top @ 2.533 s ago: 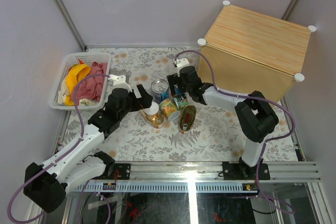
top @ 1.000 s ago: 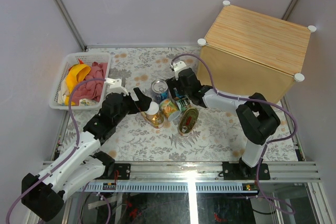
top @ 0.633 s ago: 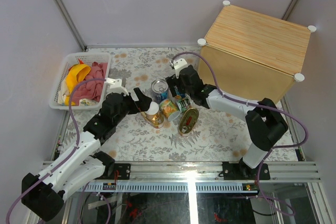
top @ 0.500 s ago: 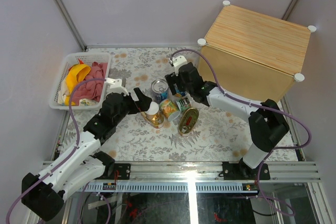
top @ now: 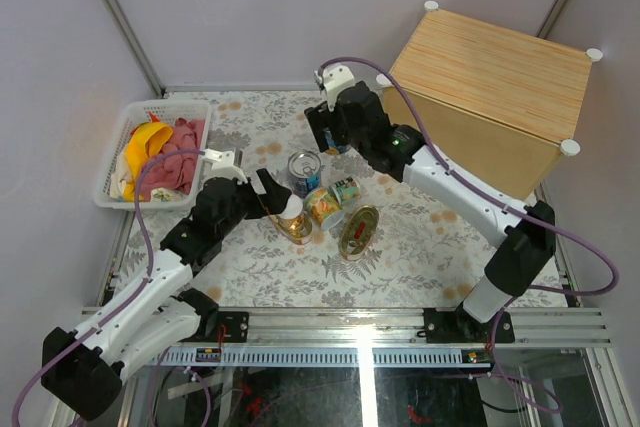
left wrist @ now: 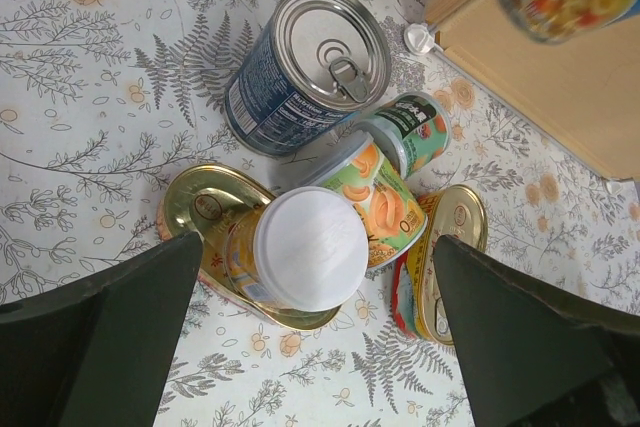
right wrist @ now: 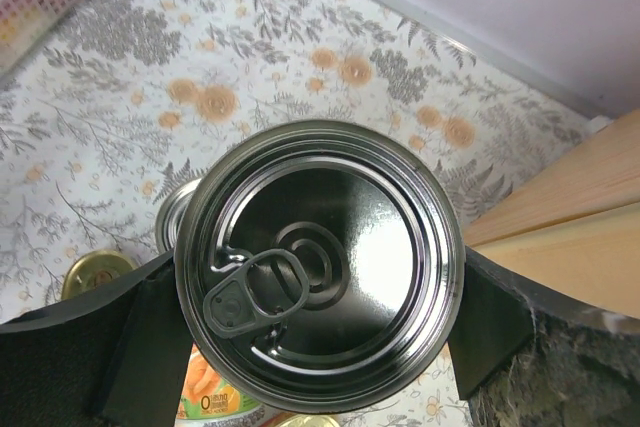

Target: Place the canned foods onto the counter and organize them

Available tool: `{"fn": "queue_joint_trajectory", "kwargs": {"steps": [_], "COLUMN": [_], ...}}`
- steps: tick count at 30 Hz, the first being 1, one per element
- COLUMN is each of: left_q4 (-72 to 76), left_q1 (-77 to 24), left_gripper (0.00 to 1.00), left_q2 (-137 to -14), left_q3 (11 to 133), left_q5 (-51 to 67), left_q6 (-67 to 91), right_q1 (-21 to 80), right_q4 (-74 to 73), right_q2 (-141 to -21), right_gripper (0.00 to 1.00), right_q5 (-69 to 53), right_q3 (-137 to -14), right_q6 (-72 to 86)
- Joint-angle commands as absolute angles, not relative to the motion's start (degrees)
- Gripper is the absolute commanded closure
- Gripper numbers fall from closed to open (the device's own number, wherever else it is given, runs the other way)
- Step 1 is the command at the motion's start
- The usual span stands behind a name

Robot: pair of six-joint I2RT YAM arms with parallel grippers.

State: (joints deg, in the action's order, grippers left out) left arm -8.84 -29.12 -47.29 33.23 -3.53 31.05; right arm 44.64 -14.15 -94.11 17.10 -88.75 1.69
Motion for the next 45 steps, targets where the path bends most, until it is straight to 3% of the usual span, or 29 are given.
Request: {"fn": "queue_joint_trajectory", "kwargs": {"steps": [1,14,30,40,45], "left_q4": [-6.0,-5.2,-4.3,-4.7,-4.5], "left_q1": [-28.7,-28.7,-28.7,-28.7,-28.7], "left_gripper": [0.00,0.00,0.00,0.00,0.00], "left_q2": [-47.1,-47.0,-46.8,-47.5,-48.2], "left_q3": [32.2,30.7,29.5,29.8,29.6], "left_q5": [-2.1,-1.2,-1.0,-1.2,-0.9], "left_q6": [31.1,31.8,32.7,32.6,32.6], "right_q1": [45.3,45.1,31.6,22.0,18.0], "right_q4": [-11.2,-24.6,-19.9,-31.7,-35.0], "right_q2": [-88.8,-95.0,-92.8,-98.7,-98.6], "right_gripper": [1.00,1.00,1.00,1.00,1.00], "right_q5": [20.9,30.4,41.5,42.3,40.4], "right_q3": [-99.7,-129.9,-128.1,-138.0,-136.7], "right_q6": [-1.2,-9.7,-11.1,-1.7,2.9]}}
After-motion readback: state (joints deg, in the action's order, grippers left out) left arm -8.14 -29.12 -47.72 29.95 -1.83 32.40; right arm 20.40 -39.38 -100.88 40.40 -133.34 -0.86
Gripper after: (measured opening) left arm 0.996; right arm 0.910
